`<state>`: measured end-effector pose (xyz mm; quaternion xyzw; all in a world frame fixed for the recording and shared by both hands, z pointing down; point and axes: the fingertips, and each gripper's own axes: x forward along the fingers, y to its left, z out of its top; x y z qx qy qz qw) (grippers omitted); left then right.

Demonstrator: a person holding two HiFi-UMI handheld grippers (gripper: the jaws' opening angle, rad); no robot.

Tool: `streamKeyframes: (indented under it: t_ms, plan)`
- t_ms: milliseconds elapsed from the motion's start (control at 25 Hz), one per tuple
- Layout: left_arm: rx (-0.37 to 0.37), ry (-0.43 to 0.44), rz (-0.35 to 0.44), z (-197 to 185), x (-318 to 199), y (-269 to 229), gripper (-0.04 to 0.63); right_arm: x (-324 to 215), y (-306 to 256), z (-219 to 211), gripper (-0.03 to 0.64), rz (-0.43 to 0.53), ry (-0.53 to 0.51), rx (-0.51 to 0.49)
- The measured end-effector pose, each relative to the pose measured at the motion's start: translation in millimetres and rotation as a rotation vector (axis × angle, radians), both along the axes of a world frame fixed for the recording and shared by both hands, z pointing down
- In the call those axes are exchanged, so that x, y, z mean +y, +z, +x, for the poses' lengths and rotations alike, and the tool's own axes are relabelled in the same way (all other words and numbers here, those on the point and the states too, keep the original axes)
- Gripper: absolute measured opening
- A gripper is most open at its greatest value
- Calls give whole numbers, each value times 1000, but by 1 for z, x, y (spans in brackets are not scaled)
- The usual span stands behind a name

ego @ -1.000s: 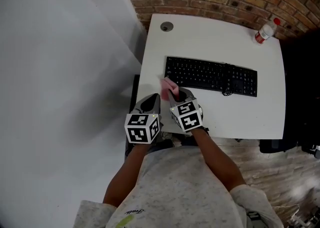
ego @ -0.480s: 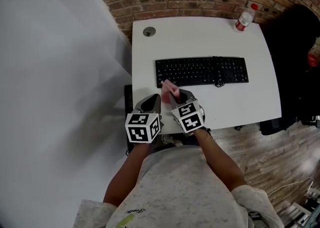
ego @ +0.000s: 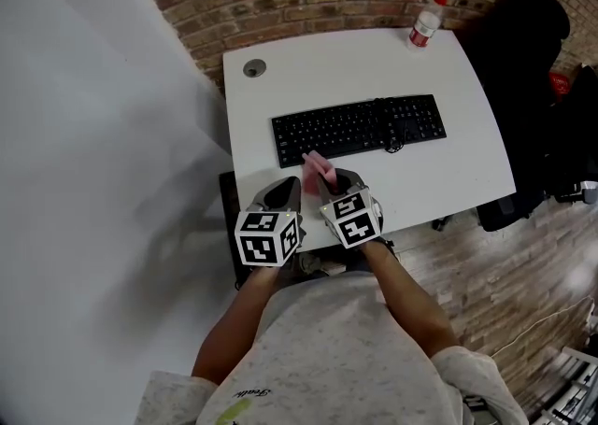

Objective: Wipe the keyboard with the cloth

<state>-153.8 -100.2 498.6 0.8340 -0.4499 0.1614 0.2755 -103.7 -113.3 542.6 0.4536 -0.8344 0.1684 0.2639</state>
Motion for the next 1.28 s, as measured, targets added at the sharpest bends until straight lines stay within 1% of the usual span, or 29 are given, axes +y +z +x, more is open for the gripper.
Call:
streamKeyframes:
  t_ms: [320,520,800,1120,1280]
  plan:
    - [1,23,2,20,-1,1,-2,-4,-1,26,23,15,39,9]
    - [0,32,6,40,-8,1,-2,-10,-1,49,23,25,49,20]
    - [-2,45,17,68,-17,-5,-2,-15,0,76,23,23,52,30]
    - [-2,40,16,86,-25,-3,-2,-18,3,107,23,16,89,31]
    - [-6,52,19,100,-27,-6,-2,-18,4,123,23,12,98,37]
